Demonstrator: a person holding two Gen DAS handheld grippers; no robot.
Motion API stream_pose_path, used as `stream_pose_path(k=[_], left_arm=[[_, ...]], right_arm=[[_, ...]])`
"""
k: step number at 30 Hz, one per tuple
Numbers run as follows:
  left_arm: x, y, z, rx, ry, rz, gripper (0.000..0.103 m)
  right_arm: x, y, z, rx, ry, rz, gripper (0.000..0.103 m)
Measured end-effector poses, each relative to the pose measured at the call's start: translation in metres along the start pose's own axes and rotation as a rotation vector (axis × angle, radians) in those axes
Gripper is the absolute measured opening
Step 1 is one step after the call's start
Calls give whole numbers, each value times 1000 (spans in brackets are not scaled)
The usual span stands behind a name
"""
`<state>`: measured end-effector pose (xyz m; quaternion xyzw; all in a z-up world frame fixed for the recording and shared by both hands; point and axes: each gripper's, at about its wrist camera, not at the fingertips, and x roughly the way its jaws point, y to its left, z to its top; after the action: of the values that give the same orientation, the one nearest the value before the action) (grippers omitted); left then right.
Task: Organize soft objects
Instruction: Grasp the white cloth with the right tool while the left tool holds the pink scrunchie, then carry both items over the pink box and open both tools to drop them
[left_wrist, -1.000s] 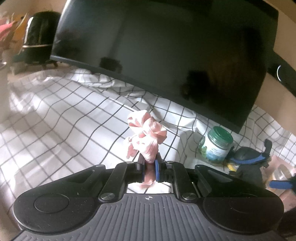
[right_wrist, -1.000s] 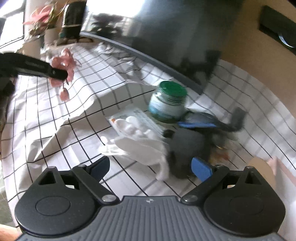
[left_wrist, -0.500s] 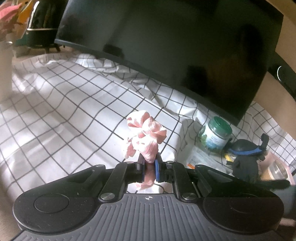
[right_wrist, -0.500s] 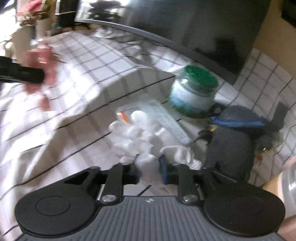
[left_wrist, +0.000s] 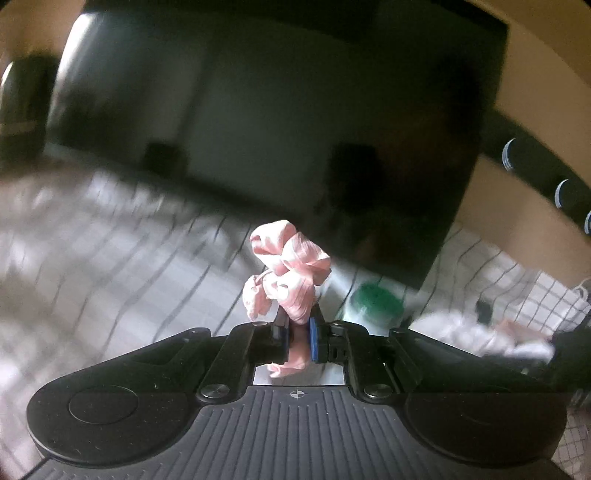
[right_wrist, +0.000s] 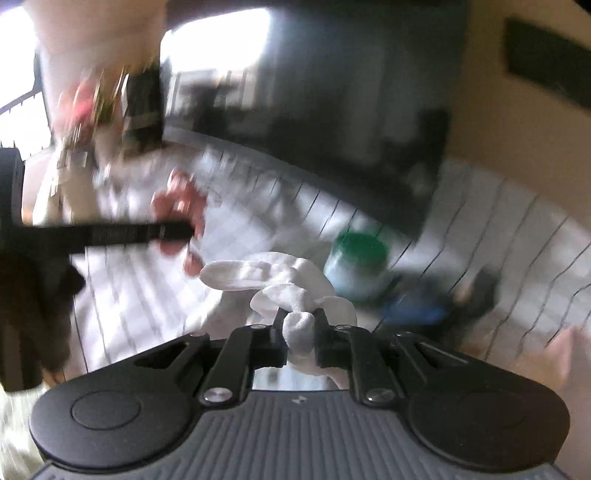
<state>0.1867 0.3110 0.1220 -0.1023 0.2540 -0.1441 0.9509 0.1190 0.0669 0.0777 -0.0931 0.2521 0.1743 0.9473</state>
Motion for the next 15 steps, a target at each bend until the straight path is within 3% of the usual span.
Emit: stream_pose_path(k=[4,7,15], left_arm=[[-1,-30,32,60,-50,-34,12],[2,-59,47,96,-72,-73,12],[29,-177,56,202,-52,-274,13]], right_arm=[[-41,-42,32,62,-103,-46,13],[-72,-73,42,69,-168,-145,13],[-144,-149,29,131,-255,-351,13]])
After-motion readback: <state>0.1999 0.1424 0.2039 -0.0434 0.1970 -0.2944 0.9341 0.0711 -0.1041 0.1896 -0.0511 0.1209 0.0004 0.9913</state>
